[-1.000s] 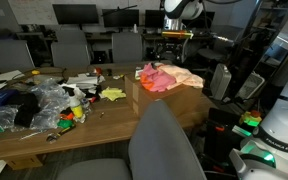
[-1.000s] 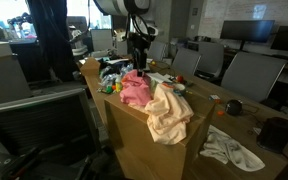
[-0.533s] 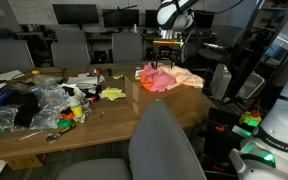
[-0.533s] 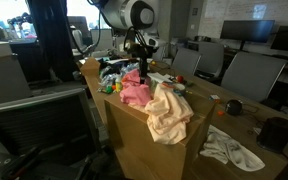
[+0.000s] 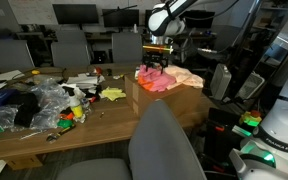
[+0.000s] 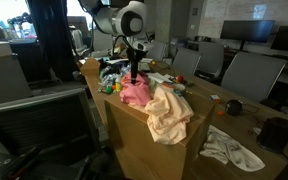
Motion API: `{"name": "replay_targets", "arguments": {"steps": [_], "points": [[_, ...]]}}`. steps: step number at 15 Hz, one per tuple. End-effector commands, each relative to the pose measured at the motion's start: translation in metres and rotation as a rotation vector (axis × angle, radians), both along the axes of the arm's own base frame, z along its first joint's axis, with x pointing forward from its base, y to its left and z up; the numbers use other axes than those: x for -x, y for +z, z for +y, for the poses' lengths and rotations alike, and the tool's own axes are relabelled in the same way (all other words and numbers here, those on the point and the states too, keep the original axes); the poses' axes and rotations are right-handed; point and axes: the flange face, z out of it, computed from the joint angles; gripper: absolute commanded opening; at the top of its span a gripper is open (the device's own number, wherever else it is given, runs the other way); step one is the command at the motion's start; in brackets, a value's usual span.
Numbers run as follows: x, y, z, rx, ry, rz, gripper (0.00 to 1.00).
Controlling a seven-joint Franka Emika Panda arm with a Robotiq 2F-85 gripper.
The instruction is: Pick up the clothes from the box and put it on the table.
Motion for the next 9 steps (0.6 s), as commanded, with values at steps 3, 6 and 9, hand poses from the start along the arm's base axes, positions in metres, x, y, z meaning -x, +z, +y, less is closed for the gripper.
{"name": "replay_targets", "arguments": {"steps": [3,6,9], "points": [[-0.011,-0.028,0.022,0.005,-0.03,0.013,1.0],[-0.008,-0.05,0.027,-0.009,-0.042,0.051,1.0],[-0.005,-0.067,0.028,-0.015,-0.048,0.086,1.0]]}}
